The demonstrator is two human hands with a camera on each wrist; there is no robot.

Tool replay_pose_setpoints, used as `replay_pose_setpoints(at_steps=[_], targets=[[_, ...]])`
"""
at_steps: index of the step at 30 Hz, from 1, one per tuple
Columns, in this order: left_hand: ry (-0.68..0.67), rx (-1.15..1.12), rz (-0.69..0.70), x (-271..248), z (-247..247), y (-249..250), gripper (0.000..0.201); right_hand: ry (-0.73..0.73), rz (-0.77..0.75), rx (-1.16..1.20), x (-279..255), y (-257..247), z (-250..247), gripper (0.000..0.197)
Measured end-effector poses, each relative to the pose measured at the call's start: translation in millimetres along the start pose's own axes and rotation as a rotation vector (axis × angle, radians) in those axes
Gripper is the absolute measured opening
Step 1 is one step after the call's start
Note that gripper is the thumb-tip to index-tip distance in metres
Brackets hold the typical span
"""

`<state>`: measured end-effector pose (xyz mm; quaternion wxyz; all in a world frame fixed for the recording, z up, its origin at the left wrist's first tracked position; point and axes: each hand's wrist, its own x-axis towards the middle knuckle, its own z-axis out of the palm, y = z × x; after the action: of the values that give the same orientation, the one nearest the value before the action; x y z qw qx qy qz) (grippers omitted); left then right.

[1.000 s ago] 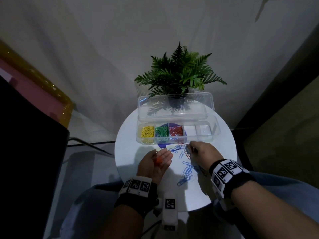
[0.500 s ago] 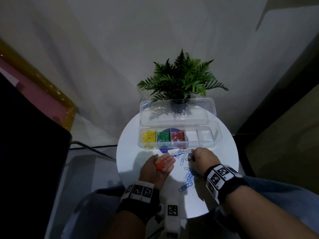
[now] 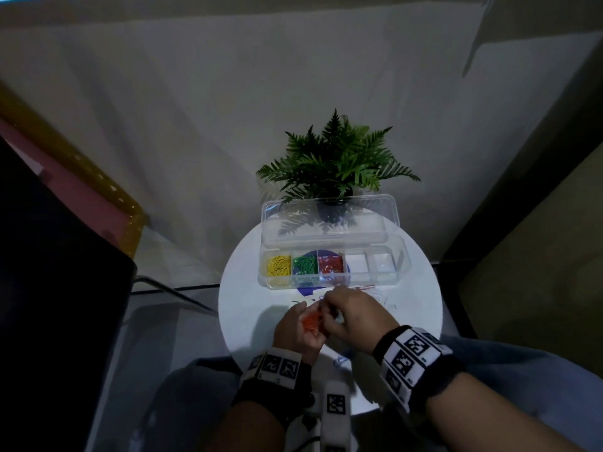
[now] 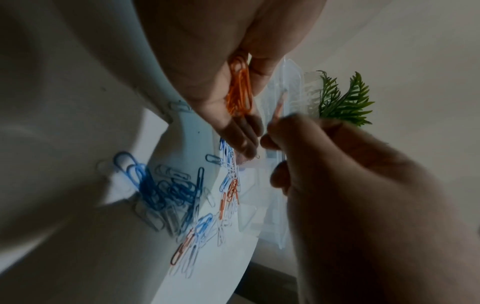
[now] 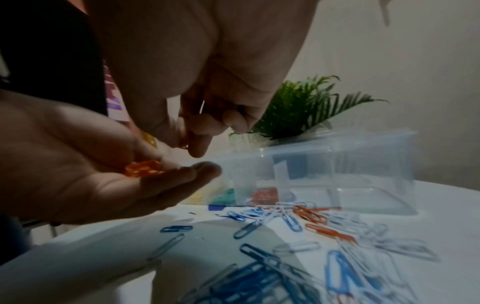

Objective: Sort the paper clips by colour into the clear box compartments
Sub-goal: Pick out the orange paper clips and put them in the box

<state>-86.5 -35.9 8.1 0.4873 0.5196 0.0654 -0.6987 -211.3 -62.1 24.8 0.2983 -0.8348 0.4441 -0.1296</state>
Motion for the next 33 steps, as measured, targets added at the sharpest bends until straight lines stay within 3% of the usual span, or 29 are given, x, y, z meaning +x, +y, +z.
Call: replay_pose_setpoints(at_steps=[1, 3, 4, 6, 9, 11, 13, 17, 22, 28, 33], targets=[[0.010, -0.005, 0.041, -3.3, 2.1, 0.7, 0.035, -0.027, -0.022, -0.033, 0.2, -3.6, 1.4, 0.015], [-0.054, -0.019, 0.032, -4.0, 3.0, -2.8, 0.052, -0.081, -0.047, -0.073, -1.2, -7.5, 2.6, 0.026], [-0.017, -0.022, 0.055, -0.4, 2.9, -3.6, 0.054, -0.084, -0.055, -0.062, -3.2, -7.3, 2.6, 0.029], [0.004, -0.099, 0.035, 4.9, 3.4, -5.0, 0.043, -0.034, -0.046, -0.013, -7.6, -5.5, 0.2, 0.027], [-0.004, -0.141, 0.013, 7.3, 0.5, -4.6, 0.038, 0.139, 0.110, 0.024, -10.0, 11.9, -8.5, 0.015], [-0.016, -0.132, -0.003, 4.6, -1.1, -2.0, 0.036, 0.179, 0.274, 0.004, -7.9, 35.9, -12.9, 0.015], [-0.020, -0.132, -0.009, 4.3, -0.6, -0.5, 0.036, 0.095, 0.387, -0.054, -6.6, 57.4, -11.9, 0.020], [-0.020, -0.120, -0.026, 7.6, 4.0, -1.8, 0.039, -0.090, 0.394, -0.178, -2.9, 69.5, -4.2, 0.034], [-0.023, -0.074, -0.028, 10.0, 7.5, -1.5, 0.039, -0.121, 0.370, -0.191, 3.2, 65.4, 3.3, 0.032], [-0.005, -0.075, -0.028, 12.4, 7.4, 2.4, 0.040, 0.045, 0.461, -0.027, 2.9, 72.9, -3.1, 0.017], [0.004, -0.047, -0.032, 12.4, 5.6, 2.6, 0.042, -0.101, 0.443, -0.138, 0.7, 73.1, 2.1, 0.022]])
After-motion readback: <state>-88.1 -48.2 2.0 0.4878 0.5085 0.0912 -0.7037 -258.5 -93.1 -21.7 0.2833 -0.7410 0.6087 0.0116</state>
